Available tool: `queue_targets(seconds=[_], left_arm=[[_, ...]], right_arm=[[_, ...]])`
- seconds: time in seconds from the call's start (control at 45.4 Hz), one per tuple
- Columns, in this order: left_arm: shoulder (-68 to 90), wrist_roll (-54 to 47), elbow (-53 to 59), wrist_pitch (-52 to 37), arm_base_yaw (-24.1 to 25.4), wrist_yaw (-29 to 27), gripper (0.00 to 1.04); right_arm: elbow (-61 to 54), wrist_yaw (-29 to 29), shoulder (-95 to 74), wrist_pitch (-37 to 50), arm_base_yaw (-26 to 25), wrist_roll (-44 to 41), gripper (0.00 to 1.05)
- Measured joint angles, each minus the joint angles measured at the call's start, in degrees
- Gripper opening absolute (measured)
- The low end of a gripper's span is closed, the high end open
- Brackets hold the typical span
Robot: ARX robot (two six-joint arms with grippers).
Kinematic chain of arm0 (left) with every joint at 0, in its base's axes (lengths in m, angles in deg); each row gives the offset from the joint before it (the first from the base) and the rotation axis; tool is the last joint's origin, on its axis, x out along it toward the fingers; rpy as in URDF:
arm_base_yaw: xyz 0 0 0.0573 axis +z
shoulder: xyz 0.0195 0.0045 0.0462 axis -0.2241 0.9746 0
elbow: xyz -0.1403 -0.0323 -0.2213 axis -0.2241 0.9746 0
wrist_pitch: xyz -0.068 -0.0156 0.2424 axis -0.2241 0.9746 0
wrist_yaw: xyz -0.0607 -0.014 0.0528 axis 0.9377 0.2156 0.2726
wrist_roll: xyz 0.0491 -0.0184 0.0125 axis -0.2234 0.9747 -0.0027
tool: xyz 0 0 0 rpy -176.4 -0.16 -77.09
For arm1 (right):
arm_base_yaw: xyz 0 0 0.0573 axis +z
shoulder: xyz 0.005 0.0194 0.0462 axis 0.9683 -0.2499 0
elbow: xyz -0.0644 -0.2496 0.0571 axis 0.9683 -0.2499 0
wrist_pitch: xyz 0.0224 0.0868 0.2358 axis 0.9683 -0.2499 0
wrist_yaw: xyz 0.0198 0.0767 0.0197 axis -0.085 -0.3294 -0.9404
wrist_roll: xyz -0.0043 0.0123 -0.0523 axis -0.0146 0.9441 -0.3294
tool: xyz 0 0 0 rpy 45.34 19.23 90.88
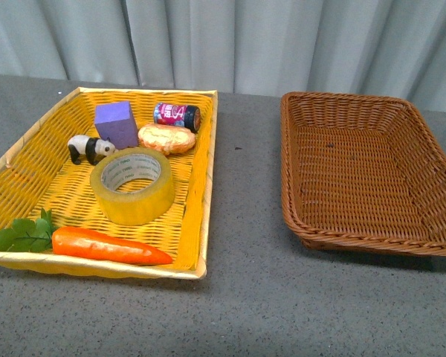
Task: Move tape to another basket
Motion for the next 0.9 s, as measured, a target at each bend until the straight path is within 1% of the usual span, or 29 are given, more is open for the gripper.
queue_targets(seconds=[0.903], left_arm=[[0.00,0.00,0.00,0.00,0.00,0.00,0.98]], right_arm=[[0.00,0.02,0.00,0.00,0.00,0.00,0.96]])
